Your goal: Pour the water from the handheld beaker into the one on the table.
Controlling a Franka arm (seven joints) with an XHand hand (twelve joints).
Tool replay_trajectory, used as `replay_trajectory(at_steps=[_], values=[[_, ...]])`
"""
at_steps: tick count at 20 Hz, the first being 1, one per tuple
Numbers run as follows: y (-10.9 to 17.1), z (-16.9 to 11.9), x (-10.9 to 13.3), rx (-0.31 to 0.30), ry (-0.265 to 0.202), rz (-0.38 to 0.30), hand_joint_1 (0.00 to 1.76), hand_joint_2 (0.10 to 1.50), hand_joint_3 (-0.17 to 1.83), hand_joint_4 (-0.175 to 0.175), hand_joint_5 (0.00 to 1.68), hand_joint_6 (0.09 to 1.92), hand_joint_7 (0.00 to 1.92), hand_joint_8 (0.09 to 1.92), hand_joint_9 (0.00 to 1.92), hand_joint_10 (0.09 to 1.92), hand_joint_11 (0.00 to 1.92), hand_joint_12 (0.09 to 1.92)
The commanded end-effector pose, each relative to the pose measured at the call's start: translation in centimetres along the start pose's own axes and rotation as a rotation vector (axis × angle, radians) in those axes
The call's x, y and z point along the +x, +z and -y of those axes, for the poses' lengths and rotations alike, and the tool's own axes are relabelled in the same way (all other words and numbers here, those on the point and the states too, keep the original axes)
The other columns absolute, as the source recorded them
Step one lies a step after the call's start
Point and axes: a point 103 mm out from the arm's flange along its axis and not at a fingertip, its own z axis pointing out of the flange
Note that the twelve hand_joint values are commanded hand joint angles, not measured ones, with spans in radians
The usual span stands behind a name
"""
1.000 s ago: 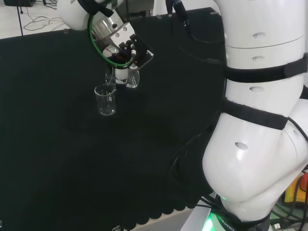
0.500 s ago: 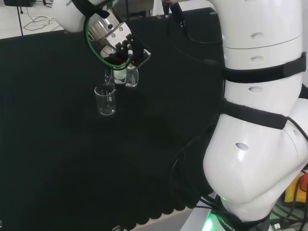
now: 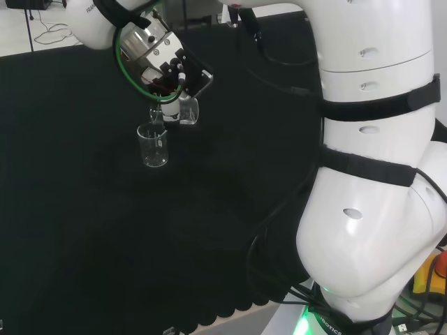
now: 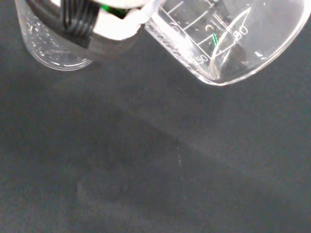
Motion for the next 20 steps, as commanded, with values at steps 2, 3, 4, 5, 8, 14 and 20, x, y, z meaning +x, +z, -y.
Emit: replay_trajectory(at_steps=[2,3,4,5,8,14,20], values=[[-0.1,0.0,0.0,0.023,0.019,0.035,1.28,1.13,-0.17,-0.122,0.97,1.03,1.28,0.68,1.3,1.05,1.06,0.8],[-0.1,0.0,0.0,0.025,0.022,0.041,1.28,1.13,-0.17,-0.122,0.97,1.03,1.28,0.68,1.3,1.05,1.06,0.8],[-0.4,0.1,0.2,0.033,0.025,0.05,1.28,1.13,-0.17,-0.122,0.97,1.03,1.28,0.68,1.3,1.05,1.07,0.8],[-0.5,0.1,0.3,0.034,0.024,0.052,1.28,1.13,-0.17,-0.122,0.97,1.03,1.28,0.68,1.3,1.05,1.07,0.8],[-0.4,0.2,0.2,0.036,0.026,0.067,1.28,1.13,-0.17,-0.122,0.97,1.03,1.28,0.68,1.3,1.05,1.07,0.8],[-0.9,0.5,0.6,0.052,0.029,0.096,1.28,1.13,-0.17,-0.122,0.97,1.03,1.28,0.68,1.3,1.05,1.07,0.8],[-1.3,0.5,0.8,0.062,0.034,0.127,1.28,1.13,-0.17,-0.123,0.97,1.03,1.28,0.67,1.3,1.05,1.07,0.8]])
